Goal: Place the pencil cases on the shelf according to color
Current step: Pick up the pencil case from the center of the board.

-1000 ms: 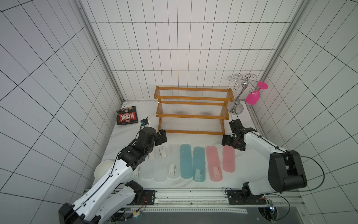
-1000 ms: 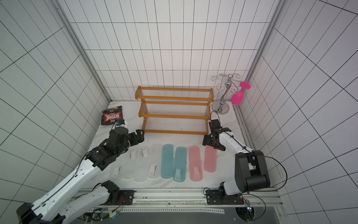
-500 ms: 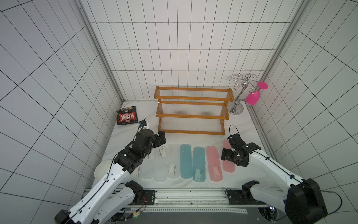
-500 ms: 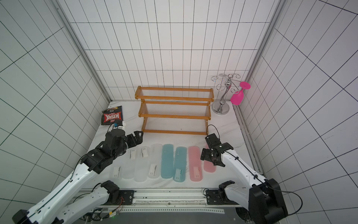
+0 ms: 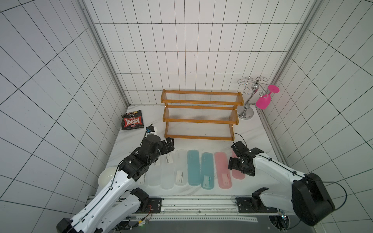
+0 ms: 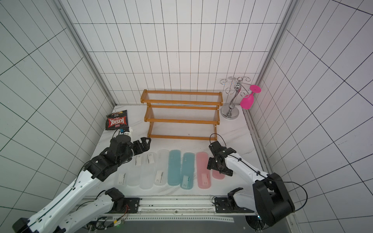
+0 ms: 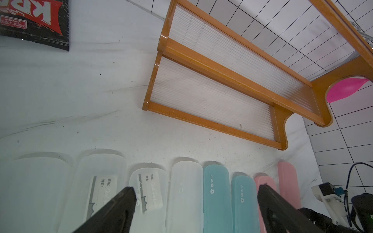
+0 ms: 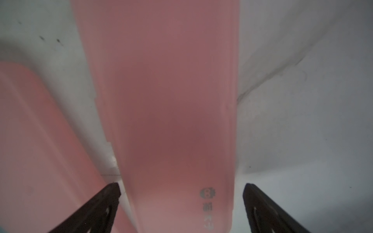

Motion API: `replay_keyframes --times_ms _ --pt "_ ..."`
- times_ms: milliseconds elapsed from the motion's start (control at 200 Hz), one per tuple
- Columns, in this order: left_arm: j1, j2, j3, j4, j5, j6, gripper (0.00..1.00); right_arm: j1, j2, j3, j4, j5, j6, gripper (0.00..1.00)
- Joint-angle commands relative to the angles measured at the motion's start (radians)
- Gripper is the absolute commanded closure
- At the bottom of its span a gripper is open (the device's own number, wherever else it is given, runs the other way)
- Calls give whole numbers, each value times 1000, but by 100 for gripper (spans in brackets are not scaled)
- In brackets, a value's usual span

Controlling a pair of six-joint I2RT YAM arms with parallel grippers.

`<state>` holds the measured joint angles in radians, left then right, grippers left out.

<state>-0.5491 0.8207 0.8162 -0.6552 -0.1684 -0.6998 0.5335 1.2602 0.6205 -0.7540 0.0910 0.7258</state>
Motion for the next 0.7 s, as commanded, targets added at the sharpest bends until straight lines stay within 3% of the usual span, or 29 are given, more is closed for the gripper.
replay_keyframes --times_ms 0,130,190,305,445,695 --pt "-3 6 1 7 14 3 2 12 27 -18 8 36 25 1" --pt "-3 21 -3 37 24 6 2 11 56 -19 15 37 26 4" --pt "-3 33 0 47 31 15 2 13 77 -13 15 40 26 13" --pt "-3 48 7 45 12 18 2 24 91 -2 15 54 33 17" --pt "-3 37 18 42 1 14 2 43 49 -2 -2 68 44 31" --pt "-3 23 94 -22 -32 40 2 155 -108 104 -190 118 80 31"
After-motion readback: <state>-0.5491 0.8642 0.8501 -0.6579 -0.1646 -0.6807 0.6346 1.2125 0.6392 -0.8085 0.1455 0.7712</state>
